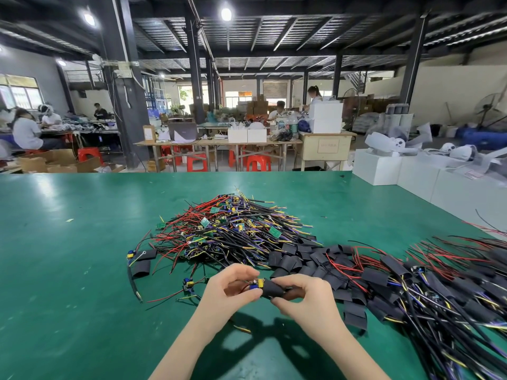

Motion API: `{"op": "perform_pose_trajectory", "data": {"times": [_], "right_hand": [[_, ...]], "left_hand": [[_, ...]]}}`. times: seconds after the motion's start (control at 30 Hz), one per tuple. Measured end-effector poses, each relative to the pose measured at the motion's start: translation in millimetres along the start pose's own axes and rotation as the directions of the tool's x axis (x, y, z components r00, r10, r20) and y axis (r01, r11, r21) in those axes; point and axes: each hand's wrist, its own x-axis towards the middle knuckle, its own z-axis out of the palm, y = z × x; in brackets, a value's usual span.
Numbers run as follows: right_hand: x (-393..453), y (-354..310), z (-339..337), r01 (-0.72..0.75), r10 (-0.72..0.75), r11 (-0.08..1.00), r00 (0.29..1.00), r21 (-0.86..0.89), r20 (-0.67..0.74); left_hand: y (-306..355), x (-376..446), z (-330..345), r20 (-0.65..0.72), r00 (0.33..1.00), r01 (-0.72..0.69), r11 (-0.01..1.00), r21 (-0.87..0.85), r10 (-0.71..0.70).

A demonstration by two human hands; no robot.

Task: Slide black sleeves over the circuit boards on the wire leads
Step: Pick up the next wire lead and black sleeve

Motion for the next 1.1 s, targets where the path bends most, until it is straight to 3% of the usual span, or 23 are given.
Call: {"op": "perform_pose_trajectory", "data": {"times": [0.27,0.6,0.77,0.93,1.1], "right_hand": [[-2.1,-2.7,-1.4,0.037,-0.038,0.999,0.999,-0.022,-0.025],[-0.6,-1.6,-2.1,-0.035,0.034,0.999,0.999,-0.024,-0.027],[0.2,-0.5,-6.9,-0.124,0.126,0.976,0.992,0.182,0.0],[1.5,2.4,-7.1,-0.233,0.238,0.85,0.97,0.473,0.051],[0.6,3.1,-0.7,-0.217,0.232,0.853,0.972,0.475,0.027]], "left_hand": [[-0.7,1.1,-1.5,-0.016,0.998,0.059,0.998,-0.01,-0.06],[-0.8,1.1,-4.7,0.049,0.999,0.004,0.997,0.081,-0.008],[0.9,1.6,-4.5,0.014,1.0,0.004,0.989,0.145,-0.006],[2.2,1.8,-4.2,-0.009,1.0,-0.001,0.992,0.13,0.002],[3.1,0.6,-5.2,-0.014,1.0,0.013,0.991,0.132,-0.012]]}}
